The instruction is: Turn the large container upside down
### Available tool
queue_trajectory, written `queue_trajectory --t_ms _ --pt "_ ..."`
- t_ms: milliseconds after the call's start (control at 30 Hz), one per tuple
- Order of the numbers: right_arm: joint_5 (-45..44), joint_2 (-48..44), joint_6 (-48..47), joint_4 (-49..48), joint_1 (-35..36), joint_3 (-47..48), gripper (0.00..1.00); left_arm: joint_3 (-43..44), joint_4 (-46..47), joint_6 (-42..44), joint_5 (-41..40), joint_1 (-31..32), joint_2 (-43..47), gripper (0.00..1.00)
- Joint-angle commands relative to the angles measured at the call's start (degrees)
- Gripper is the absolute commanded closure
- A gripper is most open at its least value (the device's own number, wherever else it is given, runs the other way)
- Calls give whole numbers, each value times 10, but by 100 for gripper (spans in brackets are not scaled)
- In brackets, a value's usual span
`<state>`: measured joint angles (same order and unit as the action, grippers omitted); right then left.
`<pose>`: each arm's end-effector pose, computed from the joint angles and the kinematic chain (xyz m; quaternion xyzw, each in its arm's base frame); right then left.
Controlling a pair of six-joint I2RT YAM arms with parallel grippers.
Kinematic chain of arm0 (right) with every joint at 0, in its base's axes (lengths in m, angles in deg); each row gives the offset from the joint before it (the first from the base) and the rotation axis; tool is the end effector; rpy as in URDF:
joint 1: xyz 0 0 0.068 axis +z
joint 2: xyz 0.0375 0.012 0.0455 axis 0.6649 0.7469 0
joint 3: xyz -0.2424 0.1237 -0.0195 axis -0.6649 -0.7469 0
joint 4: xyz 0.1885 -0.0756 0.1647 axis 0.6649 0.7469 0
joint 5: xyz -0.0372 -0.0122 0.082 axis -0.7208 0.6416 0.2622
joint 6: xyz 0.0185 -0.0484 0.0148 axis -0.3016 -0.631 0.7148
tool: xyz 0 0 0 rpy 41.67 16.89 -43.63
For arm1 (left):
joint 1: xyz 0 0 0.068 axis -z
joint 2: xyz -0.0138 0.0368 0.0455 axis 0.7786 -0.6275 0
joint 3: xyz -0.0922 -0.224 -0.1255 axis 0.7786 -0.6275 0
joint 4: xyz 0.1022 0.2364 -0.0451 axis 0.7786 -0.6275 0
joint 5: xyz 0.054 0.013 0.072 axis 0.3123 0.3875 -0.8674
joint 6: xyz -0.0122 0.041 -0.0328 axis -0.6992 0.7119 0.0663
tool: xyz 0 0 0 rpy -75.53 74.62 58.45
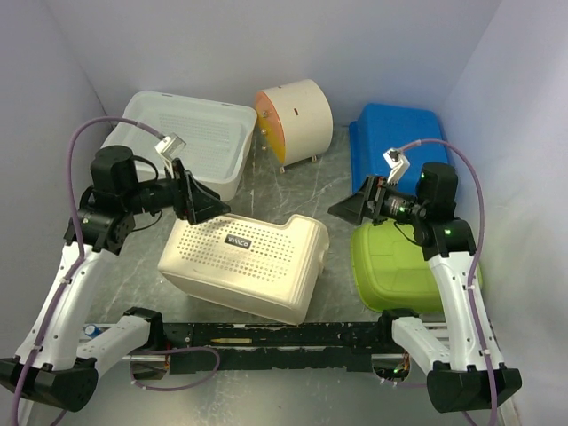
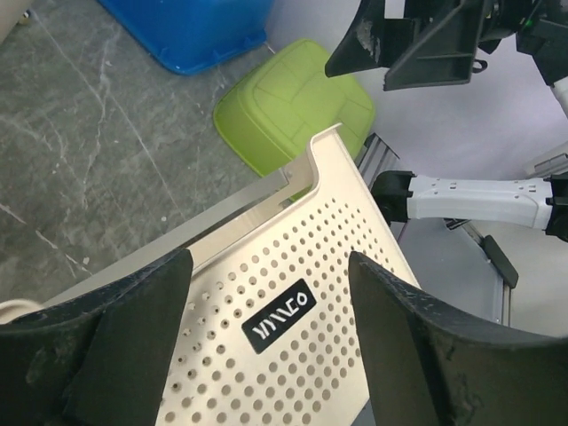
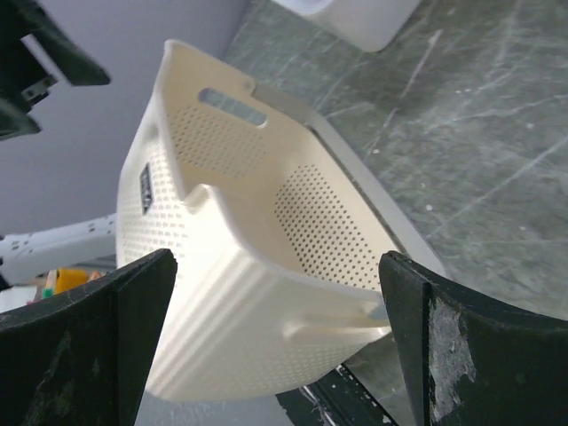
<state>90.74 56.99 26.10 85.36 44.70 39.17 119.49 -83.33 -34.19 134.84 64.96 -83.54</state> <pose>0.1766 0.0362 0.3756 -0.0674 0.8080 0.4509 0.3732 0.1756 -0.0723 0.4106 0.2254 0.7354 -0.4937 0.4056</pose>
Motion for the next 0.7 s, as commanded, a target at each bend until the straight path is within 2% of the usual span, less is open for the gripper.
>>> queue_trajectory --t_ms 0,133,367,533,667 --pt "65 -7 18 -61 21 -15 0 7 -27 20 -30 11 -7 16" --pt "46 -7 55 -123 74 -37 0 18 -36 26 -44 24 -18 13" --pt "-11 50 27 -129 181 -59 0 32 -56 28 -79 43 -34 12" --pt "30 61 -3 -139 276 -75 0 15 -59 22 -74 50 -43 12" --pt "81 34 1 -161 294 -96 5 -7 -35 6 -78 58 -41 11"
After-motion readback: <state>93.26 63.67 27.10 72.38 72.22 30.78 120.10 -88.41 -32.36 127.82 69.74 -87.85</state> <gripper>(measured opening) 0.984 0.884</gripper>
